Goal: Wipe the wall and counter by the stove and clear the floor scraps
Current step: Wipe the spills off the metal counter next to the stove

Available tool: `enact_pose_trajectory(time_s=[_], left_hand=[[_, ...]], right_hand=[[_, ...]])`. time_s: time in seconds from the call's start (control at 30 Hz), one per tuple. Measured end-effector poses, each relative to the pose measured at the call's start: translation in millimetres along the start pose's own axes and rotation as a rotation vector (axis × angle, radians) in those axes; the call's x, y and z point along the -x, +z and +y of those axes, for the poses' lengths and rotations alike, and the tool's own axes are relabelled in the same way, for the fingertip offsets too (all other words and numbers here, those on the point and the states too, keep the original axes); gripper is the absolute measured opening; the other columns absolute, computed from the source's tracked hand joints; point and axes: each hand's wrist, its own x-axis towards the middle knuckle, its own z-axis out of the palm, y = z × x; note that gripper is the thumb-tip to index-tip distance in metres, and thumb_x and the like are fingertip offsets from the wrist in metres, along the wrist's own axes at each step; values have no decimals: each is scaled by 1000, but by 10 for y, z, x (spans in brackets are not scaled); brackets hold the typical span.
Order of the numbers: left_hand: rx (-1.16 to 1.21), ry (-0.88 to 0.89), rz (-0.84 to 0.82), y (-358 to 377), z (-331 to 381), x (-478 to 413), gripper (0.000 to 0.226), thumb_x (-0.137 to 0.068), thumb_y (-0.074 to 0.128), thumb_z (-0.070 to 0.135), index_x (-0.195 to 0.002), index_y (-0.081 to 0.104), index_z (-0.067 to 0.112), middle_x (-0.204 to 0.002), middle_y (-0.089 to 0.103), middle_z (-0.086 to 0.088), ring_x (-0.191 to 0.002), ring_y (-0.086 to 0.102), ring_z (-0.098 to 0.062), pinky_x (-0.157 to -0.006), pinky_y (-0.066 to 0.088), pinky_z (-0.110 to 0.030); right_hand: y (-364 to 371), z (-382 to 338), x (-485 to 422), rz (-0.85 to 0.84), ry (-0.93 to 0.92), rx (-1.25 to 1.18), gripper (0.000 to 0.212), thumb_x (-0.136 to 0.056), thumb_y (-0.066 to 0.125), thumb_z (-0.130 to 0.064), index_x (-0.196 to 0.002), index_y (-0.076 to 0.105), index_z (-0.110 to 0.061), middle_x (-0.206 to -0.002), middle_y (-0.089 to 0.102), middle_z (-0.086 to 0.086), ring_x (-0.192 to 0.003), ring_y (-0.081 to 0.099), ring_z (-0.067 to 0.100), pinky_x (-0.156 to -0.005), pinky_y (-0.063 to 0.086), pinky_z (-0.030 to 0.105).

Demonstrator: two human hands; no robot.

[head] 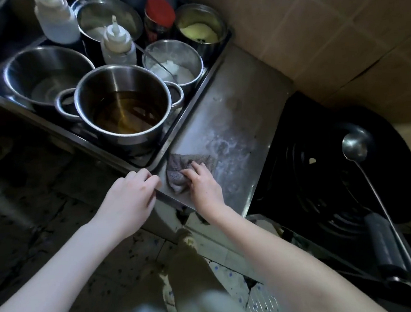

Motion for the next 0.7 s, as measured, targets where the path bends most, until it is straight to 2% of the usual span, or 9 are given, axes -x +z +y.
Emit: enact_pose_trajectory(time_s=[0.1,0.23,0.37,0.57,0.7], left_hand=[[-4,31,0,-24,15,-22,20,-86,58,18,-106,62,16,-103,59,-3,-91,57,-25,-74,48,-37],[-19,76,-3,-41,60,-23,22,-87,57,18,-108,62,16,-105,59,-3,-91,57,-25,-74,48,-38],[-49,116,-12,-47,100,-38,23,-88,54,19,-110,60,16,-108,58,-4,-93,56,-26,-76,47,-38],[-65,179,-22,-66,179,-50,24,-89,53,16,-112,61,16,-111,58,-5,-94,57,-27,-73,44,-35],[-69,195,-37,-67,246,-61,22,-88,54,15,-109,61,16,-108,58,-4,-92,56,-28,-72,45,-36]], right_hand=[[27,-35,129,-9,1,-1,47,-92,46,-2,-134,47,-23,-155,27,7,-145,18,26,-105,39,43],[20,-11,237,-45,-3,-2,50,-90,58,-9,-135,44,-25,-156,23,5,-145,16,25,-105,39,43],[10,18,300,-42,-1,18,50,-88,62,-16,-135,43,-25,-156,22,6,-145,16,26,-105,37,41],[15,47,358,-28,31,36,52,-88,63,-15,-135,42,-26,-156,23,6,-145,17,26,-106,38,41],[-17,46,395,-40,55,3,58,-88,59,-7,-140,40,-25,-156,21,11,-144,19,30,-113,28,44]])
